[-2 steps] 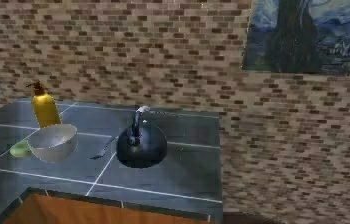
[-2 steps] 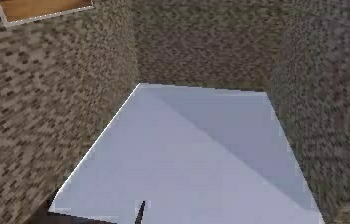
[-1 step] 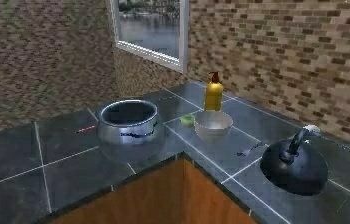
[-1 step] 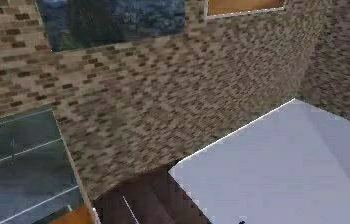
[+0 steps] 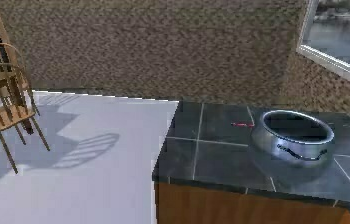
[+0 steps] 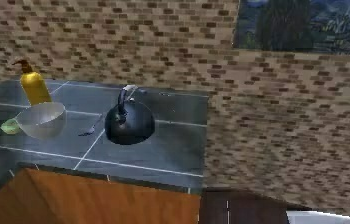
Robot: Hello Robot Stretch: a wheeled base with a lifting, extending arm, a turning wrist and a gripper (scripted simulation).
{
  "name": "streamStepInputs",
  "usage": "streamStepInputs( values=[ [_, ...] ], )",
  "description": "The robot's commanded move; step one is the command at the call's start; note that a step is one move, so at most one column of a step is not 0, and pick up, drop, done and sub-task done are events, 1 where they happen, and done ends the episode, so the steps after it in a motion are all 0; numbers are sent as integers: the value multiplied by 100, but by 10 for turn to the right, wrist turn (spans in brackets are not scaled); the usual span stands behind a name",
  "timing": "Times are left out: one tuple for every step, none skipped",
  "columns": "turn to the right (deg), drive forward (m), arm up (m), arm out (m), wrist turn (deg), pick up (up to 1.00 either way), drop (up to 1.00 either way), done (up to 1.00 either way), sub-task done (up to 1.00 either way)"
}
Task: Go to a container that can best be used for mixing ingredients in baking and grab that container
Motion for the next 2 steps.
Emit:
streamStepInputs(
  values=[
    [-300, 0, 0, 0, 0, 0, 0, 0, 0],
    [0, 0, 50, 0, 0, 0, 0, 0, 0]
  ],
)
